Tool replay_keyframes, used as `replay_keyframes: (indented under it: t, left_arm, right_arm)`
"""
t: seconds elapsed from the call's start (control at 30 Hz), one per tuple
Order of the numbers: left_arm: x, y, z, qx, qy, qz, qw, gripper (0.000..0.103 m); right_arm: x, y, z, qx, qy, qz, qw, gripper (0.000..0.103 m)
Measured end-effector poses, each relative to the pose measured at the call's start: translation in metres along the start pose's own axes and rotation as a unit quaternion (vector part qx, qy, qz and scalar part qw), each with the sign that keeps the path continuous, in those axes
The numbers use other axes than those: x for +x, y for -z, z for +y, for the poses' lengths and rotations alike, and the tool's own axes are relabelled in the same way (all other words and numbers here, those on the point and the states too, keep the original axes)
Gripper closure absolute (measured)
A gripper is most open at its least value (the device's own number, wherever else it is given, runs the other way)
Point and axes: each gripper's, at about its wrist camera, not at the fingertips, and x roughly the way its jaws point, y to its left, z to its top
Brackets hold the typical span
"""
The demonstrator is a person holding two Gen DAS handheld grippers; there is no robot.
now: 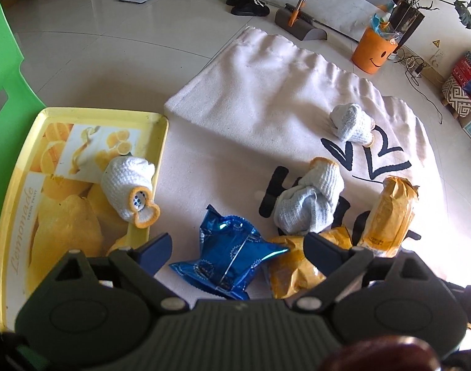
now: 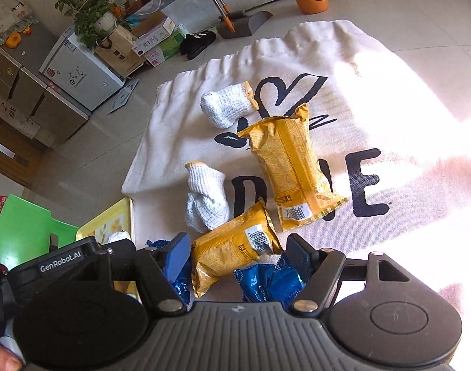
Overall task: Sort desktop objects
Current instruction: 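Withdraw both tools from the tray back toward the mat, then move left tool over blue foil packet while right tool nears yellow packet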
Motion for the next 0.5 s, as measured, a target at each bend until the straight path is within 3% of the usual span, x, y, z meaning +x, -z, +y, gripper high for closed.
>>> replay_keyframes:
  t: [0.5]
  left_arm:
    - [0.076, -0.006, -0.009, -0.009, -0.063, 0.036, 0.9973, 0.008]
  right_arm:
    - [-0.012, -0.001, -0.021, 0.018, -0.017, 0.004, 1.000, 0.033]
